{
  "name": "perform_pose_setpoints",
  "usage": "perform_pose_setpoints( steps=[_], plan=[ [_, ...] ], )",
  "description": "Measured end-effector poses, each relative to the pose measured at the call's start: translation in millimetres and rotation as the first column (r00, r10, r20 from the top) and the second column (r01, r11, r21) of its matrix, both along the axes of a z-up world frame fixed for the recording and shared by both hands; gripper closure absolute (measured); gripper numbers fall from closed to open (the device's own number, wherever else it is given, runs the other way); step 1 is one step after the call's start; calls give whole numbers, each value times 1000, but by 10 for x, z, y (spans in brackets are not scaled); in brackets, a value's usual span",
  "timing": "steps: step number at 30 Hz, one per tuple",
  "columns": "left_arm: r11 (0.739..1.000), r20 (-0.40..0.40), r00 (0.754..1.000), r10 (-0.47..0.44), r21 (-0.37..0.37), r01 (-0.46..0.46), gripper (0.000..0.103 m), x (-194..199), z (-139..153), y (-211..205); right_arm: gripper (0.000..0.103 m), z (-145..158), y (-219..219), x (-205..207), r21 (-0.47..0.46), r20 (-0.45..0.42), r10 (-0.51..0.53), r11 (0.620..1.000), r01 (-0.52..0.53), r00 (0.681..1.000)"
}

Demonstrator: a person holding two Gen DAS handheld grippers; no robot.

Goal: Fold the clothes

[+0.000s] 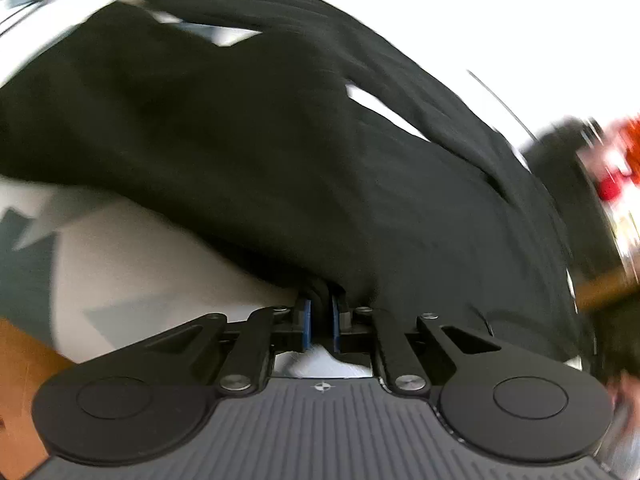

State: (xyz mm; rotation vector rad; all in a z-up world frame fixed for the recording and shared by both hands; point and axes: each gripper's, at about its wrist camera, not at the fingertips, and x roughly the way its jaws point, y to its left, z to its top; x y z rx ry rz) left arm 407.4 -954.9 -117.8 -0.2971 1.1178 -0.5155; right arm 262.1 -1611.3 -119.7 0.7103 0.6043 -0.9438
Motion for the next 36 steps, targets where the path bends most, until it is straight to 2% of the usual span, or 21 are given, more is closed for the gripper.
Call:
perform_pose_setpoints(
  steps=[1,3,4,5,6,7,10,14,16,18,20,21,23,25,27,30,32,36],
  plan=[
    [999,-3,999,-47,5,47,85,-60,-4,-35,97,22,-83,-10,-1,-12,-27,1000,27,1000],
    [997,-4,997,-78,7,78,72,-148,-11,-12,95,52,-217,7,-3,-56,-66,998,66,996],
    [998,4,998,-66,8,66,55,-191,-5,36,86,68,-241,42,-13,-97,-85,996,85,992],
    [999,18,999,-37,6,37,44,-238,7,123,67,96,-244,77,-31,-143,-120,993,116,983],
    [1000,35,999,7,-7,-7,44,-278,24,249,58,134,-221,99,-48,-170,-150,988,143,974],
    [999,38,998,48,-24,-48,44,-290,39,374,52,187,-157,115,-59,-161,-142,989,134,977],
    [981,34,982,185,-72,-183,44,-266,50,723,54,359,78,193,-81,-106,-72,995,64,992],
    [914,7,920,393,-112,-390,44,-115,37,1347,54,592,431,483,-44,-4,108,993,-108,994],
    [875,-9,883,469,-131,-466,44,-59,16,1591,57,730,658,732,-32,47,222,975,-220,974],
    [854,-11,863,506,-133,-502,44,-36,-6,1780,58,885,923,1033,-56,76,339,940,-335,938],
    [854,5,859,511,-114,-508,44,-13,-23,1841,60,1024,1258,1348,-99,84,461,886,-453,883],
    [854,12,858,514,-105,-510,44,-2,-32,1871,61,1093,1444,1518,-124,80,521,851,-511,850],
    [850,13,855,519,-112,-514,44,9,-69,1928,63,1186,1818,1886,-166,72,646,759,-630,760],
    [840,7,847,532,-128,-527,44,20,-121,1974,63,1230,2232,2232,-204,60,755,650,-732,653],
    [816,-8,826,563,-150,-558,44,74,-194,2009,63,1211,2654,2561,-238,26,843,528,-815,538],
    [792,-14,805,594,-169,-587,44,126,-255,2010,63,1078,3304,3071,-247,-32,939,324,-913,342],
    [781,-6,794,608,-175,-600,44,139,-266,2032,63,955,3737,3366,-249,-65,979,174,-953,196],
    [759,-8,776,631,-201,-620,44,147,-299,2067,63,615,4558,3844,-223,-172,981,-126,-967,-88]
  ],
)
